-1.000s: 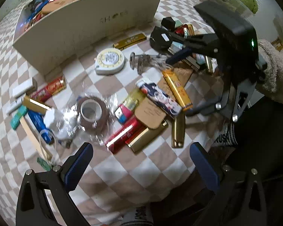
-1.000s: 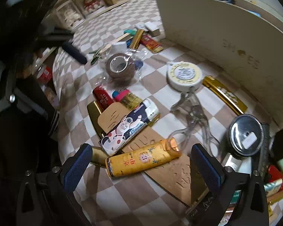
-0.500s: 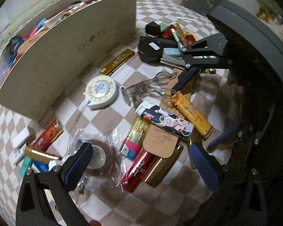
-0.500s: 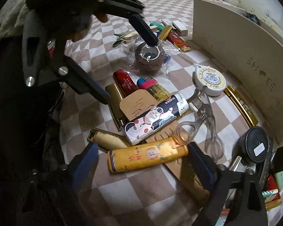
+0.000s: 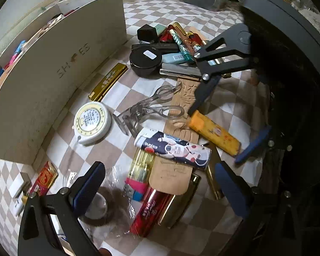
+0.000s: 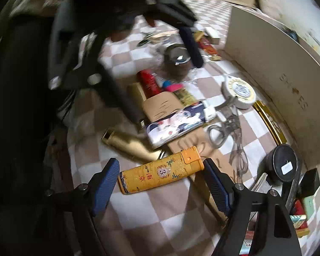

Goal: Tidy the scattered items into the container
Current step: 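Grasp the yellow lighter with the right tool while the left tool grasps the white patterned lighter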

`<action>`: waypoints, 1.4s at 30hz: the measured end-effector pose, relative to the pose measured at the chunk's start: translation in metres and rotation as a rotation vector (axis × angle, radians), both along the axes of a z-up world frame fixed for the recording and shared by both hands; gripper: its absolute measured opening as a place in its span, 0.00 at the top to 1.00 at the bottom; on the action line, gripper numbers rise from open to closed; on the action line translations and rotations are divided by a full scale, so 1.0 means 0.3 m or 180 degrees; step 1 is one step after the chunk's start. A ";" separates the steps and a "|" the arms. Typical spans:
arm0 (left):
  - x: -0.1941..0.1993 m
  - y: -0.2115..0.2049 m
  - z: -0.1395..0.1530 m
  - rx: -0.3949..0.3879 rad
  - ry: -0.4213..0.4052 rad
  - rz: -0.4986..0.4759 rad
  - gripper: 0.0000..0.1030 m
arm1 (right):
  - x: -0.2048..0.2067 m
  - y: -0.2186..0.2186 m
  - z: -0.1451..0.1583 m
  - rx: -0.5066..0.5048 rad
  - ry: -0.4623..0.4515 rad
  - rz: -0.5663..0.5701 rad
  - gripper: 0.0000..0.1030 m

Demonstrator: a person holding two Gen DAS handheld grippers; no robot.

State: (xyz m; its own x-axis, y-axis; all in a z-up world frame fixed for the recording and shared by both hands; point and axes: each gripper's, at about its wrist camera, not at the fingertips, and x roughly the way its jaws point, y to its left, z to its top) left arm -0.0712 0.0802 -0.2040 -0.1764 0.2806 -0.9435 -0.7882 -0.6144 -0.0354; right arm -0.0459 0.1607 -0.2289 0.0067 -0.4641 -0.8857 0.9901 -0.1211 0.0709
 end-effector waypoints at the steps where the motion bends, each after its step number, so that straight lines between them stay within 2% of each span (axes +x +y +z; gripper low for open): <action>1: -0.002 0.002 -0.002 -0.0015 0.0018 -0.0015 0.00 | 0.013 0.003 0.002 0.0024 0.0039 0.0063 0.22; 6: -0.011 0.000 -0.002 -0.0061 0.0066 -0.0037 0.00 | 0.068 0.014 0.007 0.0109 0.0278 0.0312 0.21; 7: -0.014 -0.003 0.001 -0.0054 0.0069 -0.0025 0.00 | 0.075 0.013 0.007 0.0116 0.0339 0.0328 0.16; 8: -0.016 -0.006 0.003 -0.0047 0.0069 -0.0015 0.00 | 0.084 0.011 0.003 0.0153 0.0435 0.0341 0.06; 9: -0.017 -0.010 0.005 -0.0042 0.0066 -0.0008 0.00 | 0.094 0.007 -0.003 0.0217 0.0543 0.0373 0.03; 14: -0.017 -0.015 0.000 -0.0069 0.0063 -0.0028 0.00 | 0.125 0.012 -0.008 0.0360 0.0710 0.0604 0.03; 22: 0.008 -0.035 -0.007 -0.0076 0.0073 -0.0028 0.00 | 0.113 -0.028 0.003 0.0413 0.0844 0.0572 0.04; 26: 0.009 -0.040 -0.011 -0.0082 0.0090 -0.0039 0.00 | 0.117 -0.069 0.014 0.0404 0.0739 0.0563 0.15; 31: 0.008 -0.035 -0.014 -0.0078 0.0082 -0.0057 0.00 | 0.102 -0.083 0.032 0.0399 0.0599 0.0443 0.21; 40: 0.002 0.023 -0.011 0.0014 -0.0021 -0.0190 0.00 | 0.009 -0.062 0.081 0.0259 0.0062 -0.0131 0.21; 42: 0.009 0.001 -0.010 0.0023 -0.0029 -0.0229 0.00 | -0.017 -0.053 0.091 0.0221 -0.0089 -0.0276 0.21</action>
